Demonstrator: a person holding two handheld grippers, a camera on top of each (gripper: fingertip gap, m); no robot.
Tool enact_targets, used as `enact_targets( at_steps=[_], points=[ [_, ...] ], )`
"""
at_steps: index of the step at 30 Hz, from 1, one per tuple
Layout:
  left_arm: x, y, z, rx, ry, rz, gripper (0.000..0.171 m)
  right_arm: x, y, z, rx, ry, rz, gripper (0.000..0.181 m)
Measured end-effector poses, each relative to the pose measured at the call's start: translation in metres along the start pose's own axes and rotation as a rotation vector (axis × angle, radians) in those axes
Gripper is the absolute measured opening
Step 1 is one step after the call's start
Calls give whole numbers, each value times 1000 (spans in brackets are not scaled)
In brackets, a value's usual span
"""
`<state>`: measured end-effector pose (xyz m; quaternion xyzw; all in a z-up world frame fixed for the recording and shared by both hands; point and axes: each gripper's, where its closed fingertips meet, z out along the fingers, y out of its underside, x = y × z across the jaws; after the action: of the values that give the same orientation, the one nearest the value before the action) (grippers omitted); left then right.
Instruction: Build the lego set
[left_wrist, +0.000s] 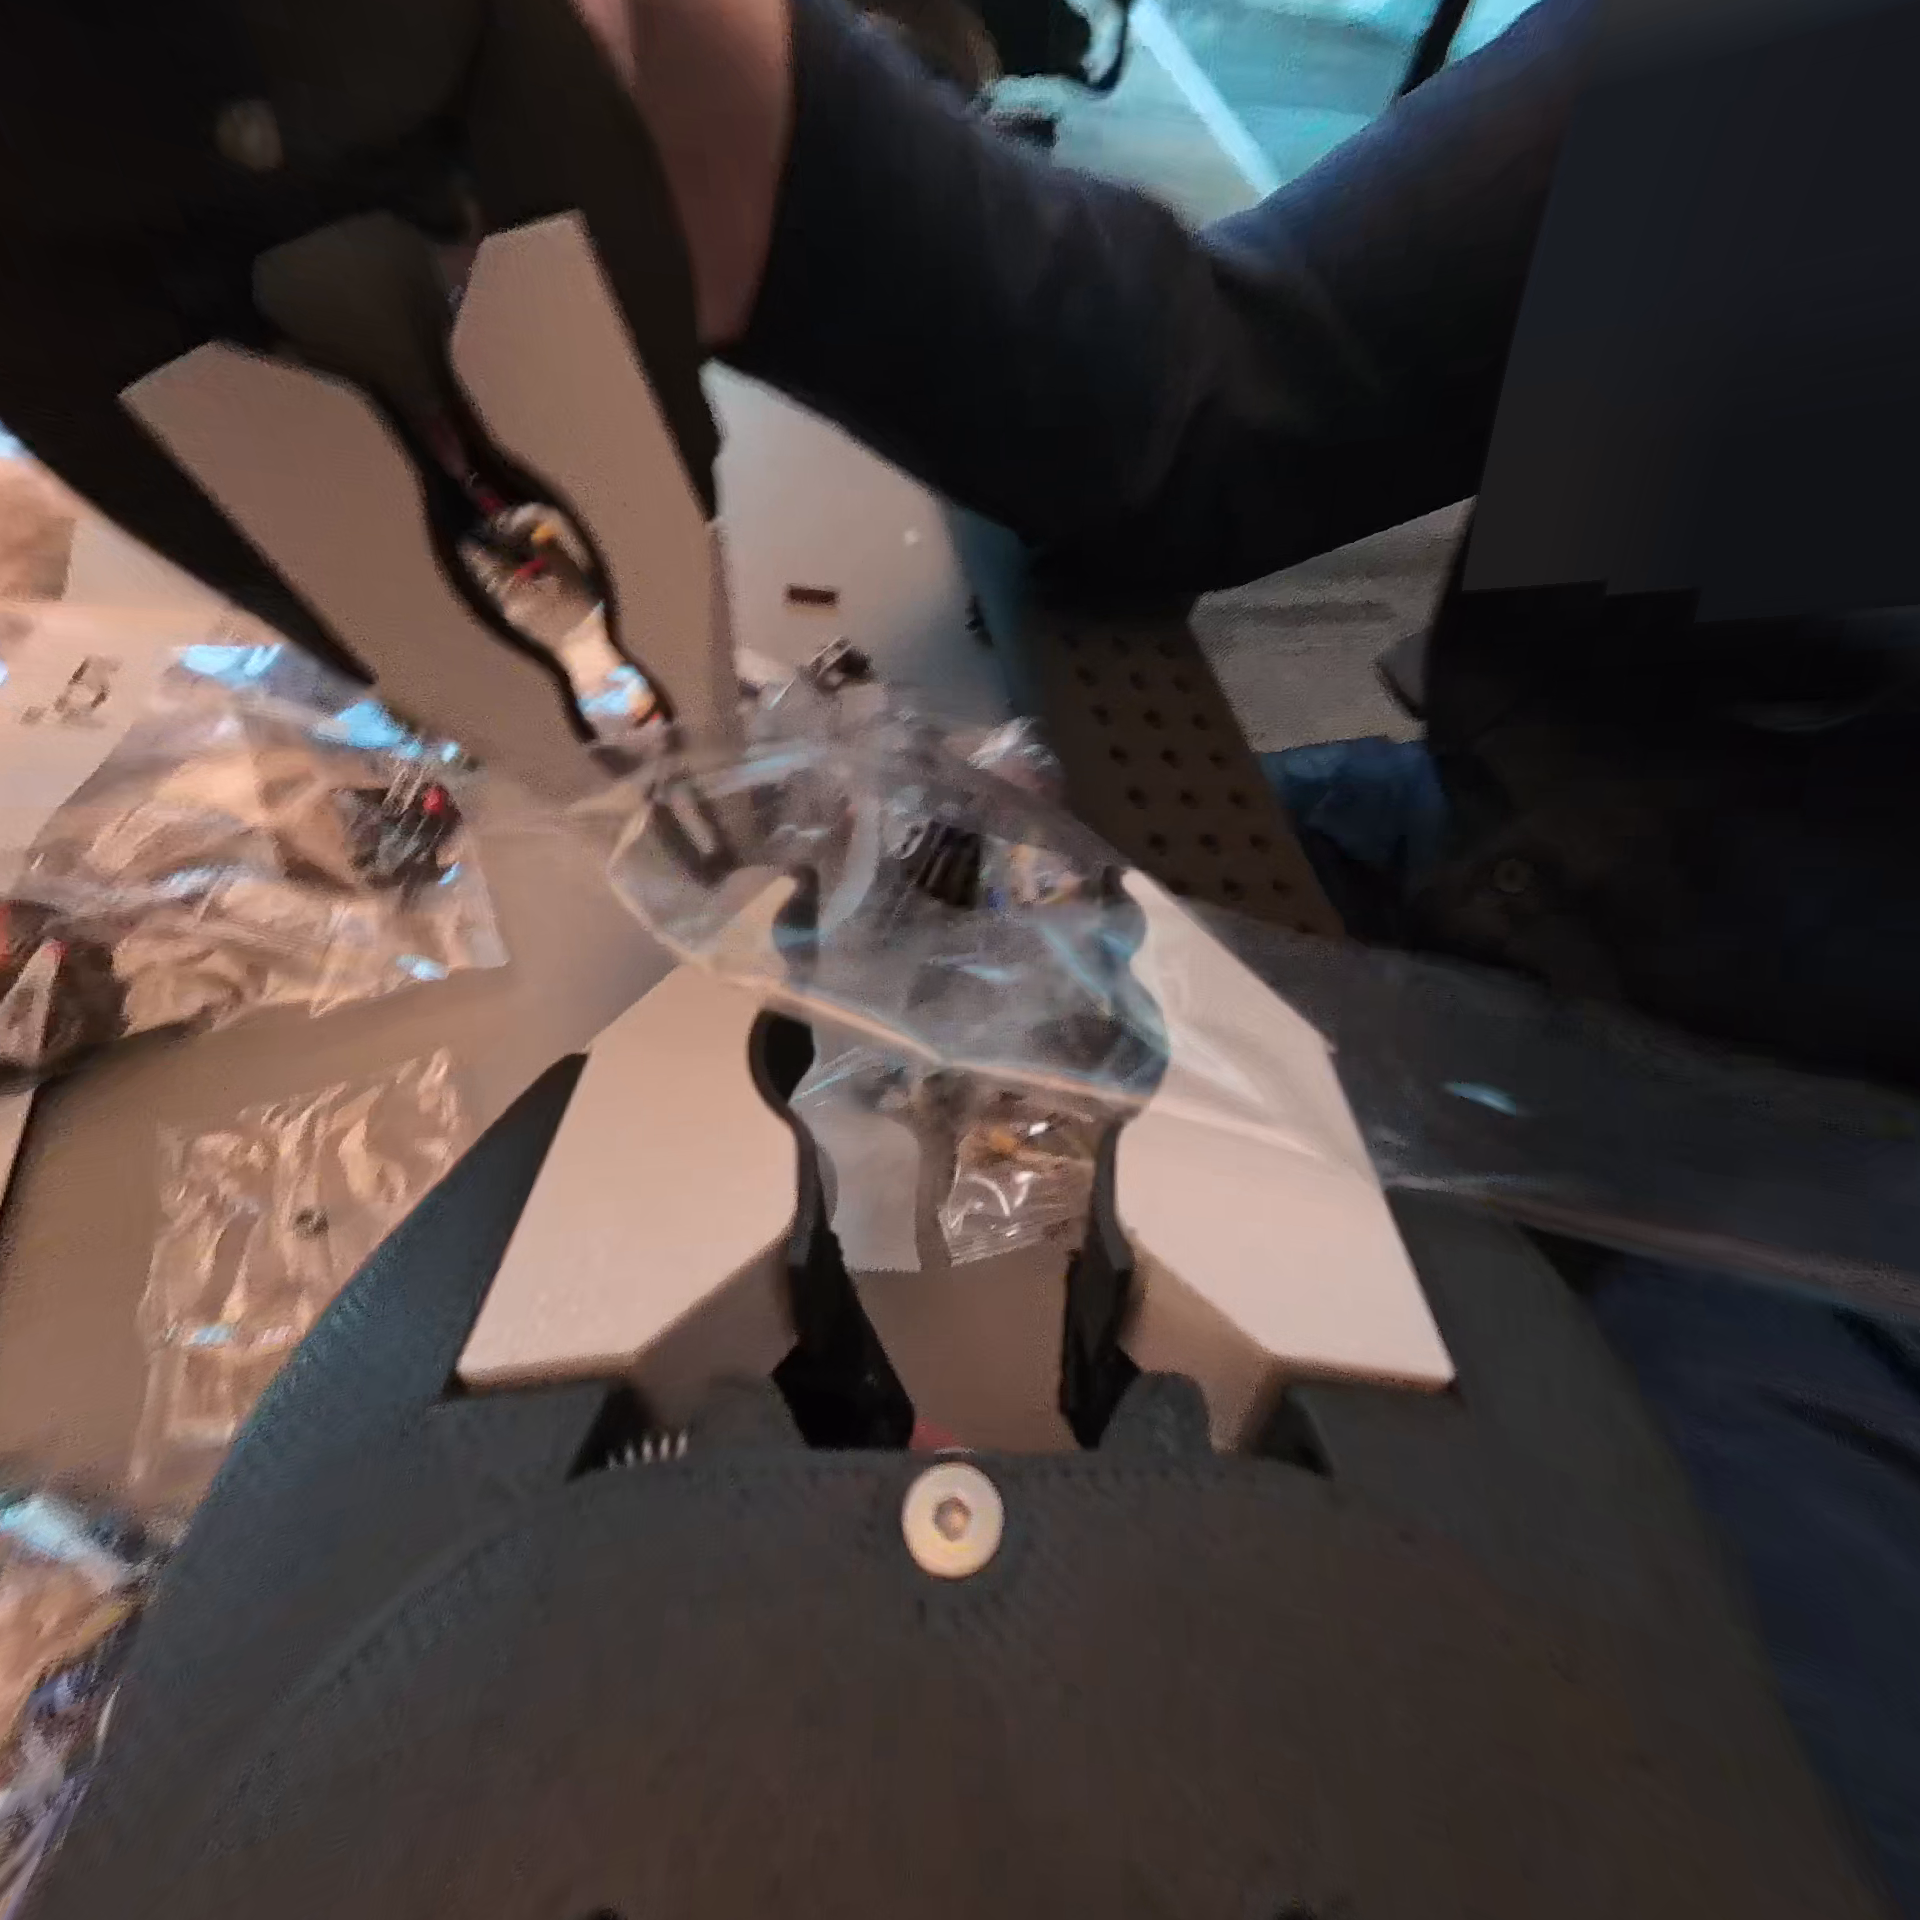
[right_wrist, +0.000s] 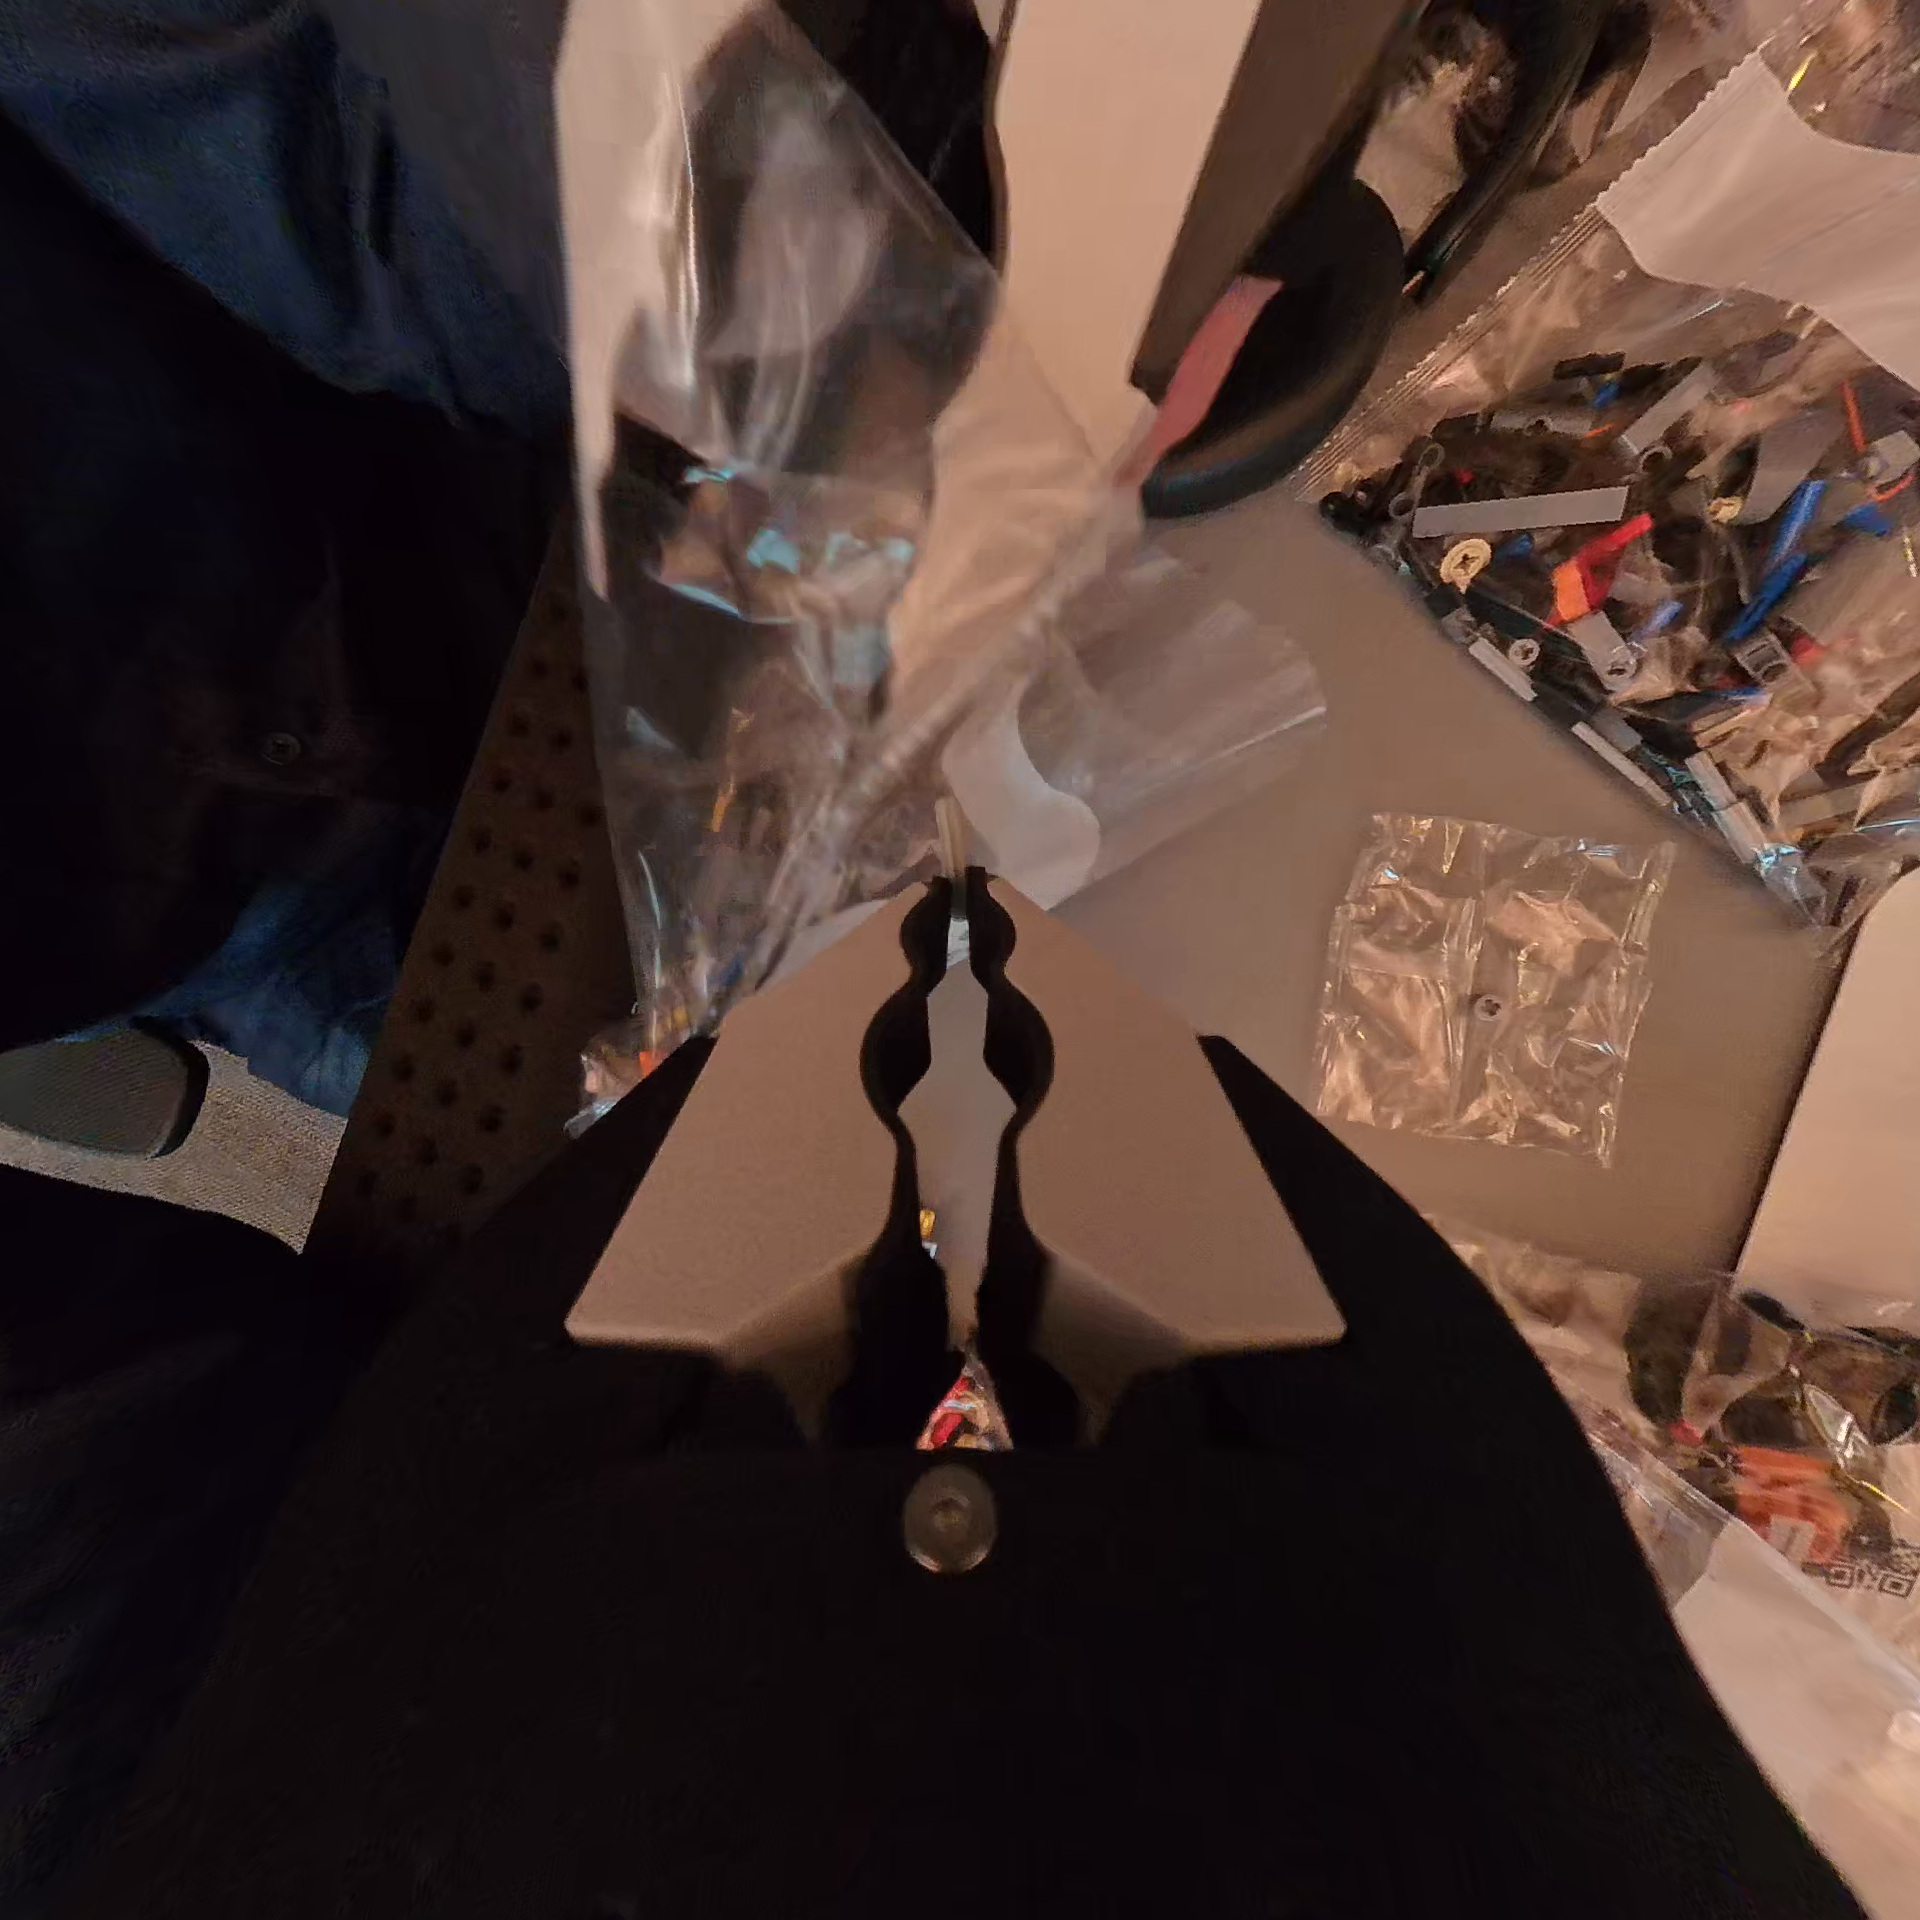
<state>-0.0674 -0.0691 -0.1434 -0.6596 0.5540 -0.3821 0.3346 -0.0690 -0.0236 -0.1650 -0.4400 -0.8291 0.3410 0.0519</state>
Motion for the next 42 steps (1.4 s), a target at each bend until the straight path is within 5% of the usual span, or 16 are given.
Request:
enact_targets(
  at_steps=[4, 19, 27, 36, 42],
  points=[
    [10, -13, -10, 120, 77, 21, 61, 0, 0, -1, 3, 0, -2, 0],
    [4, 1, -1, 20, 38, -11, 52, 9, -13, -14, 71, 86, -21, 0],
    [4, 8, -2, -11, 38, 1, 0, 11, -14, -20, 89, 108, -18, 0],
    [9, -2, -3, 40, 67, 25, 2, 12, -14, -28, 102, 128, -18, 0],
    [12, -7, -8, 106, 87, 16, 35, 12, -14, -31, 109, 134, -22, 0]
  ],
)
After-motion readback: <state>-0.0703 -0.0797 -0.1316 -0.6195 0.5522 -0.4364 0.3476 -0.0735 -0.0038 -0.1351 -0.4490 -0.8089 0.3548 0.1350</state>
